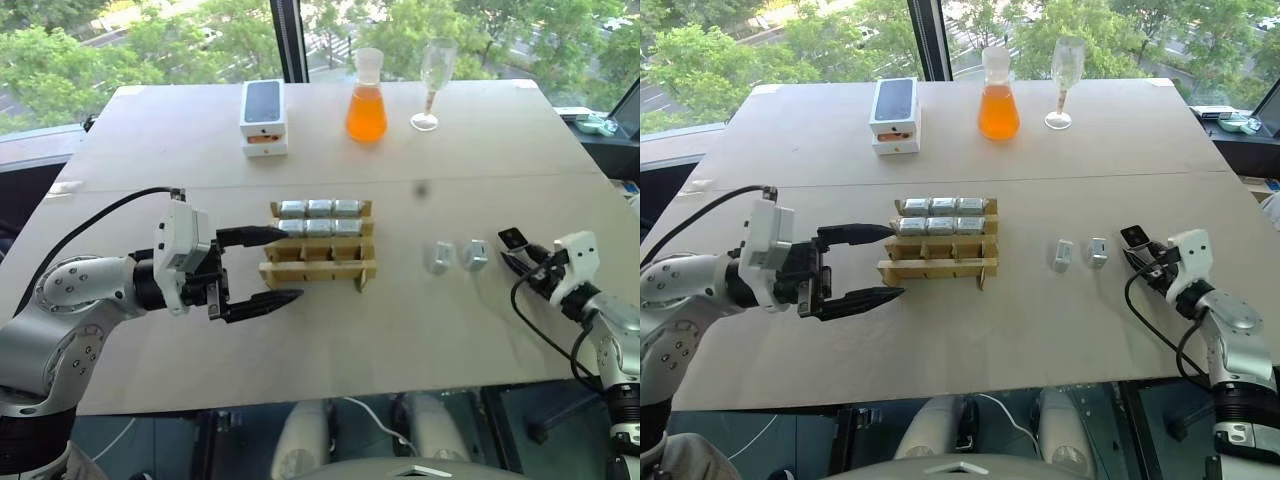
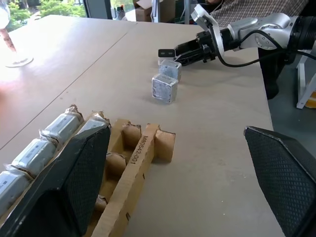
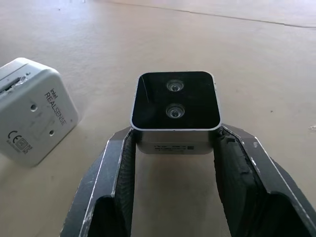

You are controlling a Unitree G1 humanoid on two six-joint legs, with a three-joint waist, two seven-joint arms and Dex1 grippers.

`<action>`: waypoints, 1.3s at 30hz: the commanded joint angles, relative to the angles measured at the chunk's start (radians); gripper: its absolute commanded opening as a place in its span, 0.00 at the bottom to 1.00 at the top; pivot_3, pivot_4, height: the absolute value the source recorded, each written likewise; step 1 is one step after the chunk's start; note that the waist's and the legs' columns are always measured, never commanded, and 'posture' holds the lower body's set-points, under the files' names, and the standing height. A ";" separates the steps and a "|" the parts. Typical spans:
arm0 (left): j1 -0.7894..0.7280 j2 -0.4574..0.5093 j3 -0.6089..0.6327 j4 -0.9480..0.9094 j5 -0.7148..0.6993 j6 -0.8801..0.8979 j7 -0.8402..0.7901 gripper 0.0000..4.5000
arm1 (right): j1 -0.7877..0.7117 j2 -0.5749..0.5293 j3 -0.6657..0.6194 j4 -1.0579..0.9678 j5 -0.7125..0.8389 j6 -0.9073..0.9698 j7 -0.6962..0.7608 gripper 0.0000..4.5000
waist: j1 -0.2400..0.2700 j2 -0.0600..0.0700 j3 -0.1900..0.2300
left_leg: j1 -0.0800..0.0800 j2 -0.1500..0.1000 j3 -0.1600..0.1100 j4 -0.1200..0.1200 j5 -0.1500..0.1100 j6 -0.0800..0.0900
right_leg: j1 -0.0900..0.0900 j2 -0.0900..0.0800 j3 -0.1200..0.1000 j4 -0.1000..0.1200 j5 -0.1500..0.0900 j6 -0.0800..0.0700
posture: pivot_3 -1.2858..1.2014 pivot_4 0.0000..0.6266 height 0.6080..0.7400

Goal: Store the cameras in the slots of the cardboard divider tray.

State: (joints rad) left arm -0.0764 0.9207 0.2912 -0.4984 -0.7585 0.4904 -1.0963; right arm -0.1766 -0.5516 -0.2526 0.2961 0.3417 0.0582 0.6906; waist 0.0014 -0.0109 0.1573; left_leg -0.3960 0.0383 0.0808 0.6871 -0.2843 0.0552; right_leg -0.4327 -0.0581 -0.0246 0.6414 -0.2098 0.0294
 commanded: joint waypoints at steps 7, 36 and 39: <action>-0.085 -0.023 -0.028 0.041 -0.003 0.034 0.041 1.00 | -0.137 -0.034 0.135 -0.193 -0.163 -0.338 0.082 0.37 | -0.016 0.001 0.001 | 0.000 0.000 0.000 0.000 0.001 -0.001 | 0.000 0.001 0.000 0.000 -0.001 0.002 | 0.52 0.24 1.00; -0.693 -0.019 -0.467 0.439 0.234 0.252 -0.200 1.00 | -0.715 0.019 0.704 -0.090 -0.895 -0.904 -0.014 0.37 | -0.014 -0.007 0.008 | -0.007 0.000 0.000 0.000 0.006 -0.010 | -0.008 0.006 0.003 0.002 0.002 0.003 | 0.52 0.24 1.00; -0.700 -0.037 -0.479 0.448 0.253 0.241 -0.207 1.00 | -0.711 0.053 0.719 -0.109 -0.882 -0.874 0.004 0.37 | -0.014 -0.007 0.008 | -0.006 0.000 0.000 0.001 0.006 -0.010 | -0.008 0.006 0.004 0.003 0.002 0.003 | 0.52 0.24 1.00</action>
State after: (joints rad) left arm -0.7514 0.8824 -0.1980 -0.0487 -0.5147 0.7393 -1.2915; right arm -0.8614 -0.5056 0.4673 0.2311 -0.5663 -0.8294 0.6928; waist -0.0123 -0.0182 0.1652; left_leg -0.4024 0.0380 0.0812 0.6882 -0.2783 0.0453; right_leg -0.4403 -0.0520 -0.0204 0.6449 -0.2073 0.0323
